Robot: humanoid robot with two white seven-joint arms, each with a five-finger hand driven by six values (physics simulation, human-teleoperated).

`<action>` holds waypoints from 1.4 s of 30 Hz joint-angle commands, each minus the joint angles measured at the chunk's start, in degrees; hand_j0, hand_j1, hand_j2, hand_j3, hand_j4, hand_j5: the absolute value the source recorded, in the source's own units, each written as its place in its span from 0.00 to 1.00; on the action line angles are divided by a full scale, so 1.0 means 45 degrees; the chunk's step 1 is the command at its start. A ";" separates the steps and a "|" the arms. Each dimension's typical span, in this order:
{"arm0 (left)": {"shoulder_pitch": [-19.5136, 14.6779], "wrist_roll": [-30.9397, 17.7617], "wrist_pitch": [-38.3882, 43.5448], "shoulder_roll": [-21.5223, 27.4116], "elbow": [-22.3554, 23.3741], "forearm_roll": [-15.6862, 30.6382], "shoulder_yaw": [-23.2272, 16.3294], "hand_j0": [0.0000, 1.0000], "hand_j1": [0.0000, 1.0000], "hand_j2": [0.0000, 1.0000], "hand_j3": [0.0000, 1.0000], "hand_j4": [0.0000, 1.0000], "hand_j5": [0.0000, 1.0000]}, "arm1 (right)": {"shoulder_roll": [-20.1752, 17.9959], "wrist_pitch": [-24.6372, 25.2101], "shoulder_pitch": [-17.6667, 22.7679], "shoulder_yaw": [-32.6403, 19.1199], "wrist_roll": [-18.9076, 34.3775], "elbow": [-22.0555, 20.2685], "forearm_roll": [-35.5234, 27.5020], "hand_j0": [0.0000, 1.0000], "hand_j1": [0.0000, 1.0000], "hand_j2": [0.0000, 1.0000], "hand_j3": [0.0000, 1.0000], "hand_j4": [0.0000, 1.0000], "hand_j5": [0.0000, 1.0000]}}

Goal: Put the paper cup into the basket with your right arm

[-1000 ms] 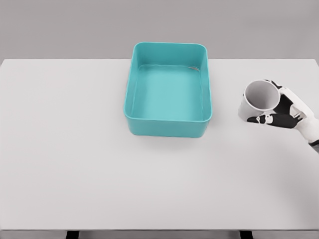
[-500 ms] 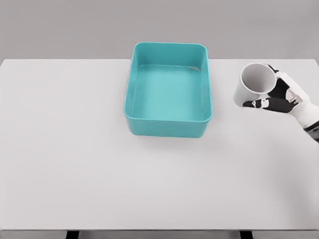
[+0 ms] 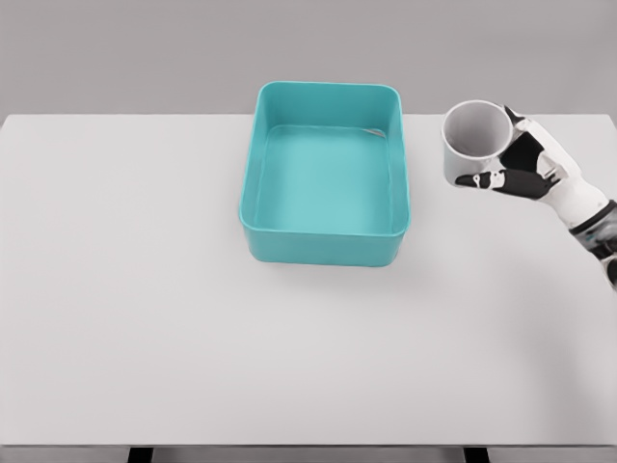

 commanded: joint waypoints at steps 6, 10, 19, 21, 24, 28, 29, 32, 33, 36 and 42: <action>0.0000 -0.0003 0.0007 0.0000 0.0000 0.0002 0.0017 1.00 1.00 1.00 1.00 1.00 1.00 | 0.0332 0.0169 -0.0293 0.0004 -0.0001 0.0351 -0.0060 0.60 0.60 0.60 0.60 0.60 0.60; 0.0000 -0.0003 0.0007 0.0000 0.0000 0.0002 -0.0003 1.00 1.00 1.00 1.00 1.00 1.00 | 0.0645 0.0364 -0.0527 0.0004 -0.0001 0.0449 0.0233 0.60 0.60 0.60 0.60 0.60 0.60; 0.0000 -0.0003 0.0007 0.0000 0.0000 0.0002 0.0017 1.00 1.00 1.00 1.00 1.00 1.00 | 0.0899 0.0618 -0.0957 0.0004 -0.0001 0.0546 0.0330 0.60 0.60 0.60 0.60 0.60 0.60; 0.0000 -0.0003 0.0007 0.0000 0.0000 0.0002 -0.0003 1.00 1.00 1.00 1.00 1.00 1.00 | 0.1192 0.0774 -0.1172 0.0004 -0.0001 0.0624 0.0525 0.60 0.60 0.60 0.60 0.60 0.60; 0.0000 -0.0003 0.0007 0.0000 0.0000 0.0002 -0.0003 1.00 1.00 1.00 1.00 1.00 1.00 | 0.1446 0.0775 -0.1367 0.0004 -0.0001 0.0917 0.0857 0.60 0.60 0.60 0.60 0.60 0.60; 0.0000 -0.0003 0.0007 0.0000 0.0000 0.0002 -0.0003 1.00 1.00 1.00 1.00 1.00 1.00 | 0.1661 0.0794 -0.1563 0.0023 -0.0001 0.0996 0.1053 0.60 0.60 0.60 0.60 0.60 0.60; 0.0000 -0.0003 0.0007 0.0000 0.0000 0.0002 -0.0003 1.00 1.00 1.00 1.00 1.00 1.00 | 0.1719 0.0794 -0.1582 0.0023 -0.0001 0.0996 0.1170 0.60 0.60 0.60 0.60 0.60 0.60; 0.0000 -0.0003 -0.0013 0.0000 0.0000 0.0002 -0.0003 1.00 1.00 1.00 1.00 1.00 1.00 | 0.1817 0.0814 -0.1738 0.0023 -0.0001 0.0996 0.1346 0.60 0.60 0.60 0.60 0.60 0.60; 0.0000 -0.0003 0.0007 0.0000 0.0000 0.0002 -0.0003 1.00 1.00 1.00 1.00 1.00 1.00 | 0.1817 0.0814 -0.1738 0.0023 -0.0001 0.0996 0.1404 0.60 0.60 0.60 0.60 0.60 0.60; 0.0000 -0.0003 0.0007 0.0000 0.0000 0.0002 -0.0003 1.00 1.00 1.00 1.00 1.00 1.00 | 0.1953 0.1028 -0.1953 0.0023 -0.0001 0.0996 0.1717 0.60 0.60 0.60 0.60 0.60 0.60; 0.0000 -0.0003 0.0007 0.0000 0.0000 0.0002 -0.0003 1.00 1.00 1.00 1.00 1.00 1.00 | 0.2364 0.1575 -0.2305 0.0023 -0.0001 0.0996 0.2771 0.60 0.60 0.60 0.60 0.60 0.60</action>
